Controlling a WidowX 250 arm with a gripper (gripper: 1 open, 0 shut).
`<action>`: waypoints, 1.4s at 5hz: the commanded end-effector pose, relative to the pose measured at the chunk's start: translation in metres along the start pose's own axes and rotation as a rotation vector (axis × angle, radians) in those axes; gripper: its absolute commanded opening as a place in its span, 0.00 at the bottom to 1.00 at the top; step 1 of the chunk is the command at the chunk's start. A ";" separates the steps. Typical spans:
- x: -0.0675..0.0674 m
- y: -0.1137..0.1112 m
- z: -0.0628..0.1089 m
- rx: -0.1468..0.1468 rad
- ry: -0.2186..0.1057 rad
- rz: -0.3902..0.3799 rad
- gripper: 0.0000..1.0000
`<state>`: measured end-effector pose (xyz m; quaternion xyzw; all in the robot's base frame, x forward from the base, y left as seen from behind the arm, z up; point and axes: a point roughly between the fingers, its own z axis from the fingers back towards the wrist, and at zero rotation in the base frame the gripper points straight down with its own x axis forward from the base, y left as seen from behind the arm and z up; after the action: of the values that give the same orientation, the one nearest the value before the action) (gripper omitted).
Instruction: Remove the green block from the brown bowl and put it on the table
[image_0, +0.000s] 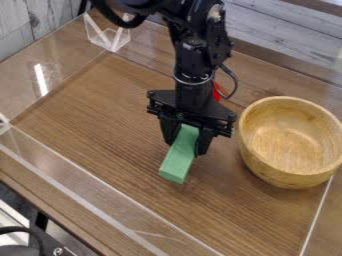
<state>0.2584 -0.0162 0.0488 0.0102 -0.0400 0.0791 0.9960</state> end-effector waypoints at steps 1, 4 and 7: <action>0.008 -0.012 0.026 -0.014 -0.072 -0.038 0.00; -0.027 -0.060 0.034 -0.043 -0.070 -0.155 0.00; -0.040 -0.056 0.005 -0.062 -0.047 -0.320 0.00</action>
<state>0.2226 -0.0755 0.0408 -0.0086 -0.0453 -0.0759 0.9960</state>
